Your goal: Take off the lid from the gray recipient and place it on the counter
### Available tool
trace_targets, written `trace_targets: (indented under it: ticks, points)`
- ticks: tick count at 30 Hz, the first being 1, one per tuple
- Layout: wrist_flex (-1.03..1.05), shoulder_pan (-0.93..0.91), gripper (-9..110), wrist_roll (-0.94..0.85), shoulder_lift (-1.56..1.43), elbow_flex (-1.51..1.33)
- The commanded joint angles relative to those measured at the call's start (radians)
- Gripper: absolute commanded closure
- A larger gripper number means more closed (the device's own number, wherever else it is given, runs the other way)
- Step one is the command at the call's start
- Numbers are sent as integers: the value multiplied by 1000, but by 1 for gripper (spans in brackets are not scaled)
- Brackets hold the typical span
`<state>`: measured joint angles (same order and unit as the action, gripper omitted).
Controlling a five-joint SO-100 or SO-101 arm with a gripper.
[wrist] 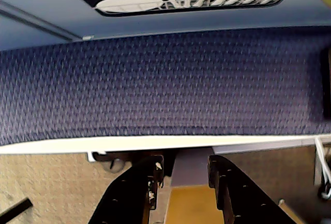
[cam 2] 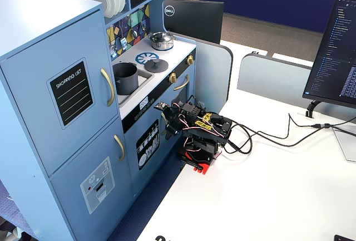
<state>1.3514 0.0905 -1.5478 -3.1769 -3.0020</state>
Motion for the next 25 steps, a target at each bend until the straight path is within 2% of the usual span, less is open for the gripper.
trace_targets:
  ticks: [1,7,25]
  points:
    - [172,-3,99,-34,0,0]
    - [178,-72,97,37,-2,0]
    - [178,-80,93,37,-2,0]
